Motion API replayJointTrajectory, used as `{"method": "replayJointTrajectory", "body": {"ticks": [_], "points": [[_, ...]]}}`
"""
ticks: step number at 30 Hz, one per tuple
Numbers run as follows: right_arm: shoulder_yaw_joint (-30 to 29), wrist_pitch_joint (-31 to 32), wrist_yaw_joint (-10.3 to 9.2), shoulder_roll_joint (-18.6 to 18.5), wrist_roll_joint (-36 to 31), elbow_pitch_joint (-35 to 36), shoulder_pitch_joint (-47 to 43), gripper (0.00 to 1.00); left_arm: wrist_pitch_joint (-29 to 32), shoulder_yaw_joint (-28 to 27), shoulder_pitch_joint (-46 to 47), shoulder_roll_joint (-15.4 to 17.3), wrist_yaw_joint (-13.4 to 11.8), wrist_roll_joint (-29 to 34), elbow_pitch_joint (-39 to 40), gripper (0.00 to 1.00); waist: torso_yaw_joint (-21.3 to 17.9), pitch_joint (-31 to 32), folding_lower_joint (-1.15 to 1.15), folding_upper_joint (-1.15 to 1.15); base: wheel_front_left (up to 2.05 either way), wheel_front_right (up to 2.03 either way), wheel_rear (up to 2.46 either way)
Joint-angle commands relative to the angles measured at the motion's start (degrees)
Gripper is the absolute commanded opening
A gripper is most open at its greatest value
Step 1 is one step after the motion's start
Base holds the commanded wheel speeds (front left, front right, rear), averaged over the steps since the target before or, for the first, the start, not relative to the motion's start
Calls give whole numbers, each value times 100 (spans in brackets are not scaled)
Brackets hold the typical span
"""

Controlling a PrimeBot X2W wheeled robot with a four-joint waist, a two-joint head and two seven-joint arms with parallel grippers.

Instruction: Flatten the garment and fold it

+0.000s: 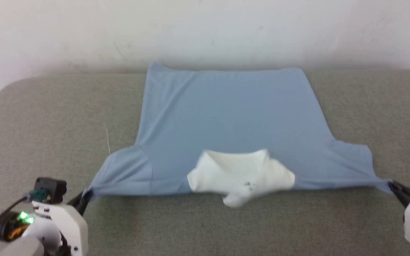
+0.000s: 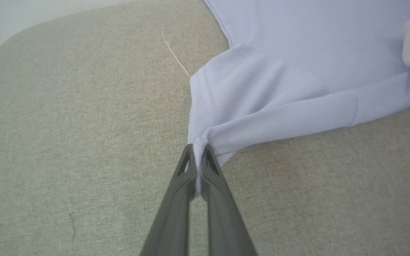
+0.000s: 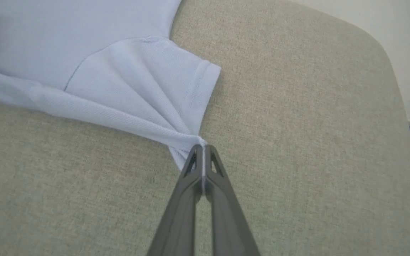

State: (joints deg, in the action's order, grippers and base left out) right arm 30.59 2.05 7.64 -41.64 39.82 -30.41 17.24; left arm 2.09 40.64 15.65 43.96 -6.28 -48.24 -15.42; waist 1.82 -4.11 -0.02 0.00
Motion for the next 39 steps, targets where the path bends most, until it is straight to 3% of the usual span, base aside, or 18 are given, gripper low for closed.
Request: {"method": "replayJointTrajectory", "body": {"ticks": [1,8,15,22,23,24,39], "points": [[-129,60,-15,-71,-58,-18,-210,0,53,-47,-220,134,-155,-79,92,0,106,263,2,0,0,0,0],[-612,566,-15,-56,29,421,-1098,0,202,-64,-1004,385,-524,-387,699,0,107,553,2,0,0,0,0],[-1055,1639,-15,-289,152,1244,-2111,0,300,-57,-1727,577,-823,-695,1240,0,118,700,2,0,0,0,0],[-1564,2313,-15,-175,-88,1674,-2766,0,386,75,-1878,434,-951,-728,1658,0,174,636,2,0,0,0,0],[-1648,2335,-15,-142,-144,1722,-2762,22,404,103,-1855,389,-945,-720,1694,0,186,601,2,0,0,0,0],[-1744,2360,-15,-100,-192,1761,-2741,100,416,123,-1822,342,-942,-712,1728,0,203,562,2,0,0,0,0],[-2759,3462,-15,338,-61,2930,-1178,100,674,233,-1187,5,-1228,-377,2868,0,901,-603,2,0,0,0,0]]}}
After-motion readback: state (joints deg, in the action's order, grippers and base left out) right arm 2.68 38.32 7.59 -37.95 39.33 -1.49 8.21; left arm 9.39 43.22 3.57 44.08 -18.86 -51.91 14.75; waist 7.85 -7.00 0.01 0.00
